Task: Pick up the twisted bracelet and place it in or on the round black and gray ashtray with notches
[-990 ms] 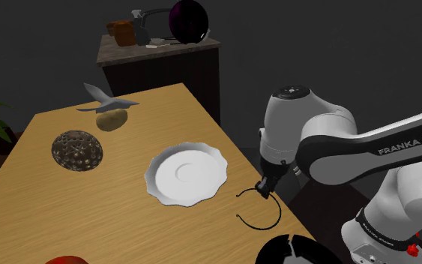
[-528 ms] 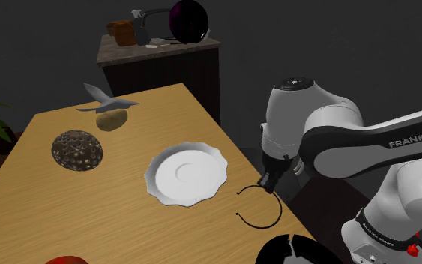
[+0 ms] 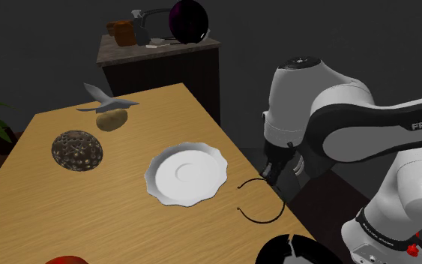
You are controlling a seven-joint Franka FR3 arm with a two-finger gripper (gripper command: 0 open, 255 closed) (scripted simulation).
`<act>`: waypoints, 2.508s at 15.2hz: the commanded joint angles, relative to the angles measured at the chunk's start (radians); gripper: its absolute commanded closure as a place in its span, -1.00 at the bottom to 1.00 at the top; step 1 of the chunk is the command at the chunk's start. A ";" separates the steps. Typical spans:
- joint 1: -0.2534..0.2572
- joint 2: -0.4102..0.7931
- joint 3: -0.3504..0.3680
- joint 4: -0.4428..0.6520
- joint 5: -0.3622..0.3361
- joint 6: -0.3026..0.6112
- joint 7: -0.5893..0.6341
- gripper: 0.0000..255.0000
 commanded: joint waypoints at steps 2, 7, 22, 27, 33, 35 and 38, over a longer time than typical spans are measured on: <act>-0.005 -0.013 -0.012 0.034 -0.010 -0.047 -0.001 1.00; -0.008 -0.033 -0.029 0.088 -0.023 -0.122 0.000 1.00; 0.087 -0.365 0.034 -0.147 0.197 -0.028 0.265 -1.00; 0.096 -0.334 0.057 -0.179 0.220 0.035 0.263 -1.00; 0.077 -0.341 0.074 -0.177 0.238 0.026 0.247 -1.00; 0.071 -0.338 0.068 -0.178 0.234 0.030 0.239 1.00; 0.072 -0.331 0.075 -0.178 0.239 0.038 0.243 1.00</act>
